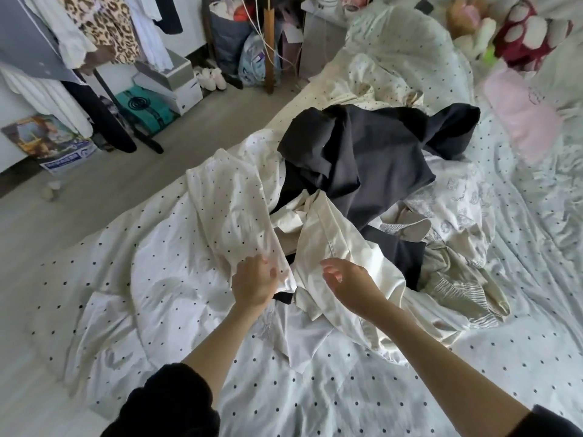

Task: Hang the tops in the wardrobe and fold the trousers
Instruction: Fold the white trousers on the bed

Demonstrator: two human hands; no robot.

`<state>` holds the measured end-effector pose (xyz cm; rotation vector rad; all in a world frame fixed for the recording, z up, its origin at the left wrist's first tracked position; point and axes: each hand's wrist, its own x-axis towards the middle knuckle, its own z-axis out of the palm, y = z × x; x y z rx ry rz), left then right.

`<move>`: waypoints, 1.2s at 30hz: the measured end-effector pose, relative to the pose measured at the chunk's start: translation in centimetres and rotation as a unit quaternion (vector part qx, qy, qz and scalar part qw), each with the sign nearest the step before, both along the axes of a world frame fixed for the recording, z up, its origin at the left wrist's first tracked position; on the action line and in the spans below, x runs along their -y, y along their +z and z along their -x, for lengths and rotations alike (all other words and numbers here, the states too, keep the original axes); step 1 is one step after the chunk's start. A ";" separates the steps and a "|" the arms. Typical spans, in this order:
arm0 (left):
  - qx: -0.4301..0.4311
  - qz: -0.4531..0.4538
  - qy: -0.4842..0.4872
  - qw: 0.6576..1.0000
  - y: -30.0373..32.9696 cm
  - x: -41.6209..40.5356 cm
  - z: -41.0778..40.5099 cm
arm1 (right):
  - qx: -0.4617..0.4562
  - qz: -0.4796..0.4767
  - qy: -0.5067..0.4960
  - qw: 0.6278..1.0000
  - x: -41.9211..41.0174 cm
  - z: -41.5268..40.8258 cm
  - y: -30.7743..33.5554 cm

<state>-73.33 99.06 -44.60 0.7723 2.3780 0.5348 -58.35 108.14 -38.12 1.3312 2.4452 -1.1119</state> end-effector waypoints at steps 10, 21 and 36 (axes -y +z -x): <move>-0.022 0.111 0.027 0.993 -1.3 -1.8 -0.2 | 0.003 0.048 0.018 0.999 1.9 1.5 -1.5; 0.322 -0.266 0.248 0.874 3.4 3.9 3.9 | -0.066 0.031 0.051 0.996 3.4 3.8 -3.1; -0.058 -0.297 -0.074 0.950 9.1 4.1 3.9 | -0.211 -0.143 0.101 0.962 3.1 4.6 0.1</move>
